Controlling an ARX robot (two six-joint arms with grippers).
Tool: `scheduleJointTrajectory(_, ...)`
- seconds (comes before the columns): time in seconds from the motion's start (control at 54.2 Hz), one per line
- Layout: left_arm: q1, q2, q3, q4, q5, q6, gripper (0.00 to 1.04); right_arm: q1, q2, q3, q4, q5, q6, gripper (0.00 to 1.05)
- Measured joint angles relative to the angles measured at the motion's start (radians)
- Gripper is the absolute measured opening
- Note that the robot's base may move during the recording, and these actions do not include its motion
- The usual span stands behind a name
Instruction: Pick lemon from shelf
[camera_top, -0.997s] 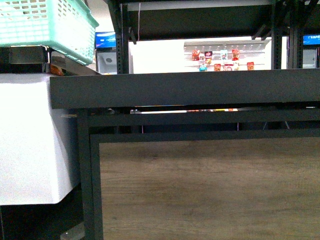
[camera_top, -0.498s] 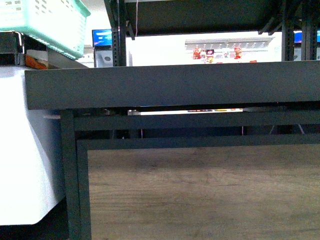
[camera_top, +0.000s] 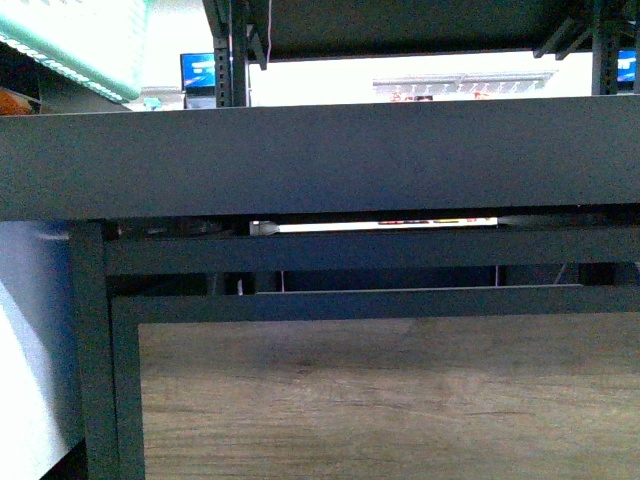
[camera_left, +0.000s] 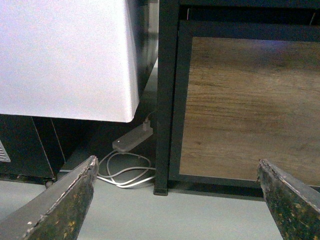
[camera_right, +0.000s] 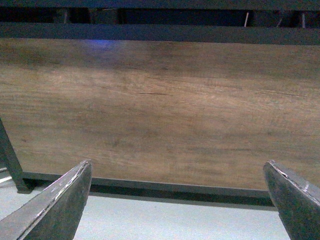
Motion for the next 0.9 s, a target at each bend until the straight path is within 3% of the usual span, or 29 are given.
scheduleJointTrajectory(0.905, 0.000, 0.000, 0.000, 0.000, 0.000, 0.000, 0.97, 0.000, 0.000, 0.000, 0.000, 0.003, 0.000, 1.02)
